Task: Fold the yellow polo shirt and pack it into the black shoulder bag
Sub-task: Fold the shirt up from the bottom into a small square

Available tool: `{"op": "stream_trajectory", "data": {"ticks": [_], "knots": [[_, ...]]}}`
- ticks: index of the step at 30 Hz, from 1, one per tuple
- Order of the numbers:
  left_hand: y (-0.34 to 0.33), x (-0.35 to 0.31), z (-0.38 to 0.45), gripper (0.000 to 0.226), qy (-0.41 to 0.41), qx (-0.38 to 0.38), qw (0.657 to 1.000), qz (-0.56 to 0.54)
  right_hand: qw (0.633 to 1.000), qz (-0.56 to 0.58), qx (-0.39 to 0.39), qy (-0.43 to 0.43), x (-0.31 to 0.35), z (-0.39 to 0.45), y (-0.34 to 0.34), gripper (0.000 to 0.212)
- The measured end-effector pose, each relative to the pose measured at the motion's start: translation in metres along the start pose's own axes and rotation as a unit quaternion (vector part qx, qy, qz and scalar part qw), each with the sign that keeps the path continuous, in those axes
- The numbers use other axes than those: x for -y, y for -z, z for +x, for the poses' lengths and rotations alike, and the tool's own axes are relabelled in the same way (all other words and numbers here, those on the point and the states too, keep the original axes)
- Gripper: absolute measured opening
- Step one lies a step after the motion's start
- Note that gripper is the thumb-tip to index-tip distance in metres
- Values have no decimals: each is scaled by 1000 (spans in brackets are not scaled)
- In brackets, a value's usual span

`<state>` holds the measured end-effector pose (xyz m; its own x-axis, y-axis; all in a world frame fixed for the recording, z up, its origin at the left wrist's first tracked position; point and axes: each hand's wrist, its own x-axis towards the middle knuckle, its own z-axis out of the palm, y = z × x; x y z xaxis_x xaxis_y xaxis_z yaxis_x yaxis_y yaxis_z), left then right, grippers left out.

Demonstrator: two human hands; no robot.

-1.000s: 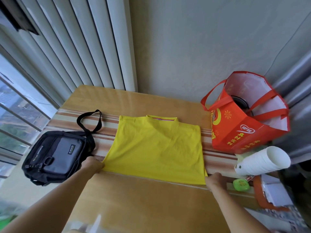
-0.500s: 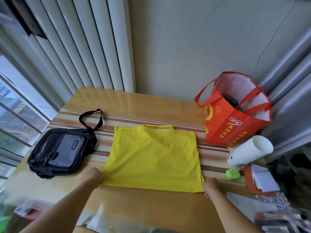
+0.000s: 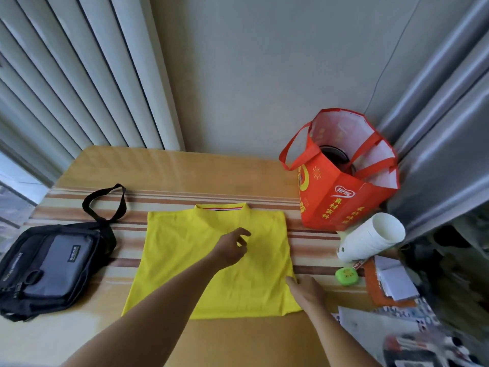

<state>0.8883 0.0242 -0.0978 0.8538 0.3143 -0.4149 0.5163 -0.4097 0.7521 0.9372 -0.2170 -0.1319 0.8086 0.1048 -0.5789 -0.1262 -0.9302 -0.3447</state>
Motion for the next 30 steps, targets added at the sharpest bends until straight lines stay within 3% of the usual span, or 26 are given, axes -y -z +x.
{"op": "stream_trajectory", "data": {"ticks": [3, 7, 12, 14, 16, 18, 21, 23, 25, 30], "knots": [[-33, -29, 41, 46, -2, 43, 999, -8, 997, 72, 2, 36, 7, 5, 5, 27], [-63, -53, 91, 44, 26, 51, 996, 68, 988, 88, 103, 75, 14, 13, 13, 23], [-78, -69, 117, 111, 71, 37, 987, 140, 974, 97, 182, 94, 14, 15, 15, 34], [-82, -70, 119, 118, 80, 29, 980, 177, 966, 123, 205, 94, 13, 14, 11, 39], [-85, -69, 121, 101, 84, 13, 976, 198, 962, 135, 213, 106, 15, 11, 6, 43], [-83, -65, 121, 67, 77, -8, 980, 185, 962, 124, 211, 121, 24, 6, 3, 37], [-62, -56, 115, 39, 70, -38, 996, 50, 974, 47, 169, 144, 45, -5, -5, 26], [-40, -47, 105, 34, 75, -56, 992, -79, 982, -12, 116, 148, 61, -14, -16, 26], [-20, -28, 95, 42, 92, -78, 978, -173, 983, -60, 87, 150, 80, -27, -29, 27], [5, 18, 75, 33, 178, -51, 949, -257, 978, -157, 32, 134, 109, -52, -79, 38]]}}
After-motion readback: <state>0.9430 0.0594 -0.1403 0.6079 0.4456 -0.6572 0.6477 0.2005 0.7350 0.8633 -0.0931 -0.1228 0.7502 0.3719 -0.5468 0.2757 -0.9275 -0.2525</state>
